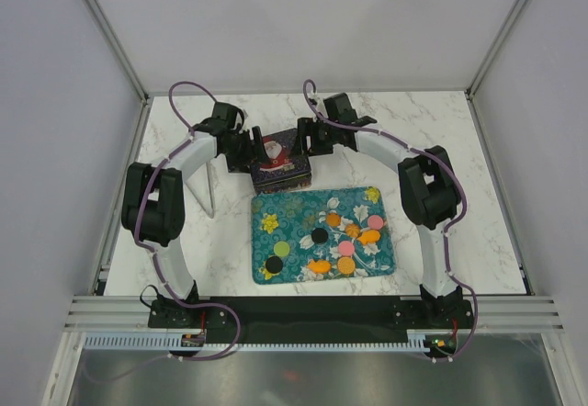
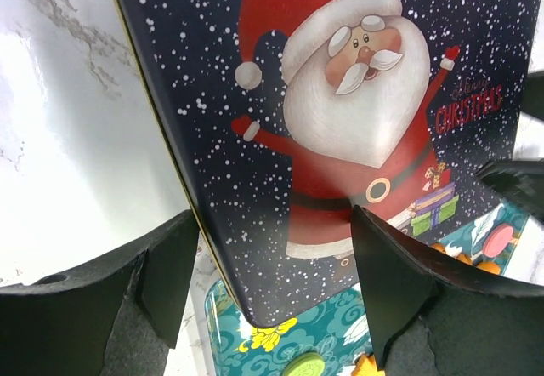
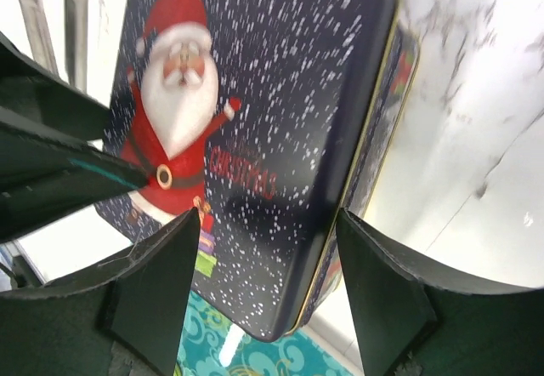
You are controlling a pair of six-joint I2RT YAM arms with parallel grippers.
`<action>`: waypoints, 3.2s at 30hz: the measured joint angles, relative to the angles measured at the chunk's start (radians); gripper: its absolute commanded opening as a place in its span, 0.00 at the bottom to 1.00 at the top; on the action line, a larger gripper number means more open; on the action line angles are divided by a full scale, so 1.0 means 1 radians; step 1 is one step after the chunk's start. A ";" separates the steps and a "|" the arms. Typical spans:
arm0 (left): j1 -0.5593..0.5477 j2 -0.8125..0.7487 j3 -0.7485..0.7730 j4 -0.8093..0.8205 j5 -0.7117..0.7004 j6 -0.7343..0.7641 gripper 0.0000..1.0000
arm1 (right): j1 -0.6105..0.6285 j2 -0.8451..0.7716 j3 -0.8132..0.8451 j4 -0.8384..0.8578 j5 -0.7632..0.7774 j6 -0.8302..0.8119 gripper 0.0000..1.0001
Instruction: Pack the cookies
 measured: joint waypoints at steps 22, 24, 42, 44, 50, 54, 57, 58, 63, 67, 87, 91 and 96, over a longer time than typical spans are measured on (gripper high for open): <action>0.000 -0.047 -0.100 0.043 0.036 -0.034 0.82 | -0.026 0.107 0.107 -0.013 -0.064 0.003 0.75; -0.003 -0.047 -0.097 0.042 0.035 -0.034 0.82 | -0.026 0.107 0.107 -0.014 -0.065 0.003 0.75; -0.019 -0.023 -0.012 -0.021 0.031 -0.033 0.80 | -0.038 0.107 0.103 -0.010 -0.077 0.003 0.72; -0.021 -0.019 -0.012 -0.025 0.029 -0.032 0.79 | -0.039 0.107 0.097 -0.004 -0.076 0.003 0.72; -0.027 -0.014 -0.012 -0.027 0.021 -0.030 0.83 | -0.039 0.103 0.078 0.018 -0.076 0.003 0.72; -0.027 -0.014 -0.012 -0.027 0.020 -0.026 0.84 | -0.038 0.100 0.071 0.024 -0.071 0.004 0.72; -0.026 -0.014 -0.012 -0.026 0.020 -0.026 0.85 | -0.037 0.092 0.058 0.033 -0.063 0.003 0.73; -0.024 -0.014 -0.012 -0.025 0.020 -0.026 0.85 | -0.036 0.090 0.056 0.035 -0.060 0.004 0.73; -0.008 -0.014 -0.012 -0.018 0.021 -0.026 0.86 | -0.035 0.085 0.051 0.037 -0.052 0.004 0.73; 0.008 -0.014 -0.012 -0.018 0.022 -0.026 0.87 | -0.035 0.085 0.051 0.037 -0.050 0.004 0.73; 0.040 0.053 0.029 0.032 0.076 -0.034 0.81 | -0.035 0.077 0.046 0.035 -0.038 0.011 0.65; 0.040 0.060 0.029 0.041 0.088 -0.042 0.76 | -0.036 0.076 0.044 0.035 -0.038 0.012 0.60; 0.042 0.060 0.029 0.049 0.089 -0.044 0.68 | -0.037 0.070 0.042 0.033 -0.033 0.013 0.56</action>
